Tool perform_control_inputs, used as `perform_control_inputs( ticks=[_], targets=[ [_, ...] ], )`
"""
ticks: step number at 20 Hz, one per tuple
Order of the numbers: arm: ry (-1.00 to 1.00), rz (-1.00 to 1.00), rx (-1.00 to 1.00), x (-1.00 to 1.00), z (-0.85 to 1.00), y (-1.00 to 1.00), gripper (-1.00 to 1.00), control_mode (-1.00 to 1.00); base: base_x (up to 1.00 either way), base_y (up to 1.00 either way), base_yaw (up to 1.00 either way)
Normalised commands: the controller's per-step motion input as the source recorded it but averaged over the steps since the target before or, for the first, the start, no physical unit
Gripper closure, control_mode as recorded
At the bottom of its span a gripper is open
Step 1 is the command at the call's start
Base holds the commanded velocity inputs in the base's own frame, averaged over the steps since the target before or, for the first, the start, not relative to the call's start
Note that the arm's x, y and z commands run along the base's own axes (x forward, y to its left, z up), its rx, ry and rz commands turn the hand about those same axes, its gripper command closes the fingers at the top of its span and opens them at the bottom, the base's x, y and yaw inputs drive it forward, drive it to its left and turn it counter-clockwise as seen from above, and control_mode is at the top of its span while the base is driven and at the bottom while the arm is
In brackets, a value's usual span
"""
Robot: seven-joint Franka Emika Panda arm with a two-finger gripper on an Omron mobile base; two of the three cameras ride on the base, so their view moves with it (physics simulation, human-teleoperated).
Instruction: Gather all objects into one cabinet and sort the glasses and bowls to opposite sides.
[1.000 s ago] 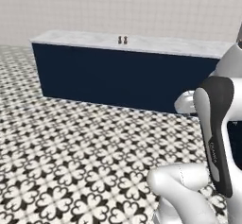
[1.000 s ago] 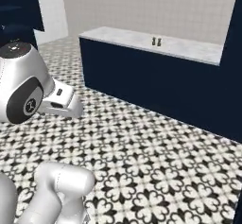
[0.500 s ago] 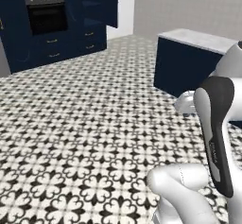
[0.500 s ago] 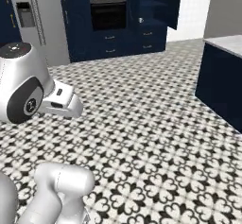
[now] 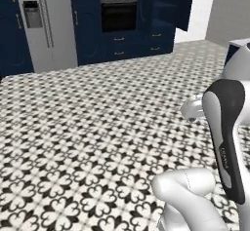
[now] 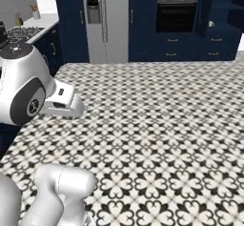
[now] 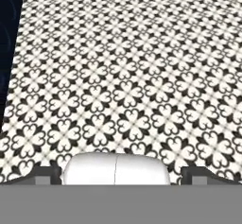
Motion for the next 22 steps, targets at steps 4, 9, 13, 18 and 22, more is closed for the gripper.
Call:
perform_control_inputs(
  ticks=[4, 9, 13, 18, 22],
  targets=[
    [0.00, 0.00, 0.00, 0.00, 0.00, 0.00, -1.00, 1.00, 0.89, -0.45, 0.16],
    [0.00, 0.00, 0.00, 0.00, 0.00, 0.00, -1.00, 1.00, 1.00, -0.61, 0.13],
    [0.00, 0.00, 0.00, 0.00, 0.00, 0.00, -1.00, 1.00, 1.00, -0.81, 0.12],
    [0.00, 0.00, 0.00, 0.00, 0.00, 0.00, -1.00, 1.00, 1.00, -0.98, 0.13],
    [0.00, 0.00, 0.00, 0.00, 0.00, 0.00, -1.00, 1.00, 1.00, -0.99, 0.14]
  ],
)
